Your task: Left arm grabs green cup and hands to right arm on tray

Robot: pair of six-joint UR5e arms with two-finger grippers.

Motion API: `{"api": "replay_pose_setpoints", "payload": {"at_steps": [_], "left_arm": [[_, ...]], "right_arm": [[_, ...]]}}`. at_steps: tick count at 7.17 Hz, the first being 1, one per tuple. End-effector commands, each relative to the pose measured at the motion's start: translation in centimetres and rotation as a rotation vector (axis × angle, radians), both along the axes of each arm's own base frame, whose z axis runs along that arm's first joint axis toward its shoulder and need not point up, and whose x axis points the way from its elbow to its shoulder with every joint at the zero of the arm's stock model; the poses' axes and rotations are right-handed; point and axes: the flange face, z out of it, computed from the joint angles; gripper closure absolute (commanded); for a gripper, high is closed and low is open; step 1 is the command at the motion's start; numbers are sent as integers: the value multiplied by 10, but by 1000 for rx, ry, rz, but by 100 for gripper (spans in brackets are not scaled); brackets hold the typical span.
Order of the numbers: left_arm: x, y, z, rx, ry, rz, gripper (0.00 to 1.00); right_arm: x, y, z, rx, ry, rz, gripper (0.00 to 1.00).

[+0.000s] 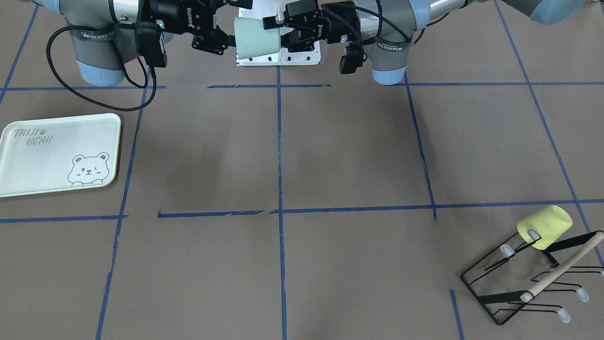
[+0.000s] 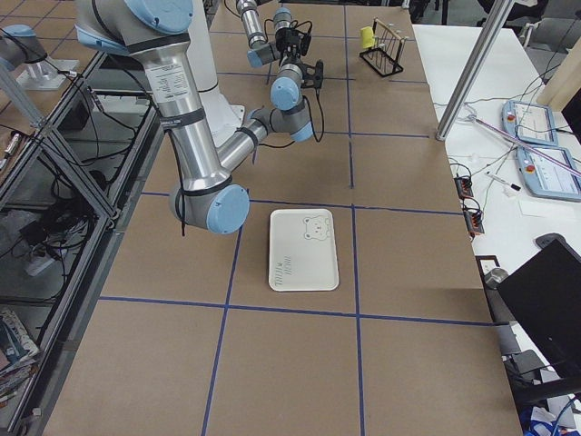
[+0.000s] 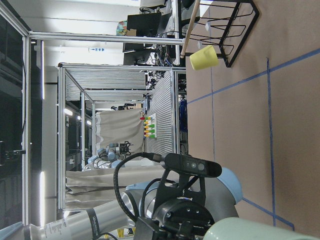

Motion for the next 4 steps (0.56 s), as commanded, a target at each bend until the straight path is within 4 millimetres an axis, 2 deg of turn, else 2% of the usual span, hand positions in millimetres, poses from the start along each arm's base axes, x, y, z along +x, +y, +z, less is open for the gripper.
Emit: {"api": "replay_pose_setpoints", "payload": {"at_steps": [1, 4], "left_arm": [[-1, 0, 0, 1, 3, 0, 49], [-2, 1, -1, 2, 5, 2, 49]], "right_arm": [[-2, 2, 2, -1, 7, -6, 12], [-5, 3, 7, -6, 18, -14, 14]]}}
